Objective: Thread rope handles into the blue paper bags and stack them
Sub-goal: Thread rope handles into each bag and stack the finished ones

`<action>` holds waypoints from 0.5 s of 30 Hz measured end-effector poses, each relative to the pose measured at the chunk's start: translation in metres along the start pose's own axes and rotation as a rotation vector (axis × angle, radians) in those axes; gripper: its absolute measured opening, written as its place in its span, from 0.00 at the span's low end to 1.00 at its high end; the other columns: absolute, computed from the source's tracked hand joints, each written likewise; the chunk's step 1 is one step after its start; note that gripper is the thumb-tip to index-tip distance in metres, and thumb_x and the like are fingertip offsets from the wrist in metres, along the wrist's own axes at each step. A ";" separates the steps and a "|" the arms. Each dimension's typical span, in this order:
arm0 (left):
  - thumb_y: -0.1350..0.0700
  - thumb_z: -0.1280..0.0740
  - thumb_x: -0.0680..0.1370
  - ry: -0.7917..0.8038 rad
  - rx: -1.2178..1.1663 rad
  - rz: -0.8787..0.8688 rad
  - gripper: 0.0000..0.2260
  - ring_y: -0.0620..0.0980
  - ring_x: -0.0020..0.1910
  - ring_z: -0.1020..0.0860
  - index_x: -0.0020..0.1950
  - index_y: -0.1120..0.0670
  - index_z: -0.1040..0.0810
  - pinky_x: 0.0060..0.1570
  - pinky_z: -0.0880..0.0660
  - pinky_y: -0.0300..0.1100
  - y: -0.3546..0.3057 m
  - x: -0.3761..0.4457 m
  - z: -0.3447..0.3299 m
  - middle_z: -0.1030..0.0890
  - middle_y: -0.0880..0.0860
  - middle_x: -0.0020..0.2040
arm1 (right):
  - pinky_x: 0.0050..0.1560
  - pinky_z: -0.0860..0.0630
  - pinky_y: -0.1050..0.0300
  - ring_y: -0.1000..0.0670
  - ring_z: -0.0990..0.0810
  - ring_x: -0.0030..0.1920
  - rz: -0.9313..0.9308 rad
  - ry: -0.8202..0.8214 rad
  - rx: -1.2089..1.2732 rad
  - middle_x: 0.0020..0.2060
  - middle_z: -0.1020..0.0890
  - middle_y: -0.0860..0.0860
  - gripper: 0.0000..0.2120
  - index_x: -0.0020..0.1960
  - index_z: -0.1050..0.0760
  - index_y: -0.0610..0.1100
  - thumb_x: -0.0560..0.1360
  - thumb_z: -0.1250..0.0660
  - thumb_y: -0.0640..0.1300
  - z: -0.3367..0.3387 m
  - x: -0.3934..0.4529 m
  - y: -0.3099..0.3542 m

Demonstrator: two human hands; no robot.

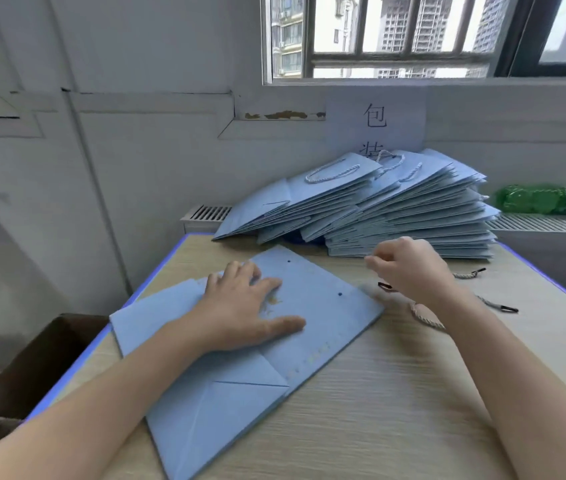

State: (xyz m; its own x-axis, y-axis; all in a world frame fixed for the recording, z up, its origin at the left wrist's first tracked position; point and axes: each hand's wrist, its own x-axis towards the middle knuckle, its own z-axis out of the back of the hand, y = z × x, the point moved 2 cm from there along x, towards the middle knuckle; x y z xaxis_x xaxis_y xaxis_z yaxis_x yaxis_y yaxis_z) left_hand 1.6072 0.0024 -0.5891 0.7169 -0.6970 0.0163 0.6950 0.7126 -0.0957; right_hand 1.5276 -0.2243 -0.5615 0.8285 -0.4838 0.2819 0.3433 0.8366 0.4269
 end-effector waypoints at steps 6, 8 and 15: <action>0.24 0.47 0.60 0.065 -0.127 -0.091 0.44 0.45 0.69 0.47 0.74 0.40 0.41 0.70 0.51 0.43 -0.009 -0.001 0.004 0.40 0.46 0.69 | 0.48 0.27 0.58 0.48 0.24 0.51 -0.054 0.172 -0.115 0.47 0.20 0.49 0.05 0.48 0.20 0.45 0.74 0.33 0.44 -0.003 0.001 -0.003; 0.24 0.42 0.61 0.113 -0.158 -0.099 0.43 0.43 0.70 0.48 0.74 0.39 0.41 0.69 0.52 0.42 -0.008 -0.001 0.008 0.41 0.45 0.71 | 0.40 0.29 0.62 0.50 0.26 0.48 -0.045 0.179 -0.078 0.44 0.22 0.50 0.06 0.48 0.21 0.44 0.74 0.31 0.45 0.000 -0.001 0.000; 0.44 0.30 0.73 0.325 -0.255 -0.150 0.31 0.40 0.75 0.52 0.73 0.38 0.39 0.74 0.53 0.41 0.007 0.001 0.025 0.49 0.42 0.77 | 0.35 0.34 0.64 0.52 0.28 0.43 0.046 0.192 -0.155 0.40 0.21 0.50 0.06 0.48 0.18 0.40 0.75 0.33 0.39 0.002 -0.006 0.008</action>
State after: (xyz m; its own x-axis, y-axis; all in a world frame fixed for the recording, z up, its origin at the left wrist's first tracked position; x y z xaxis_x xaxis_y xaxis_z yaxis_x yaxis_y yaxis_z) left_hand 1.6149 0.0087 -0.5650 0.5261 -0.8094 -0.2610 0.7251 0.5872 -0.3597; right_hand 1.5245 -0.2149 -0.5578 0.9087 -0.3989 0.1229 0.3547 0.8932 0.2764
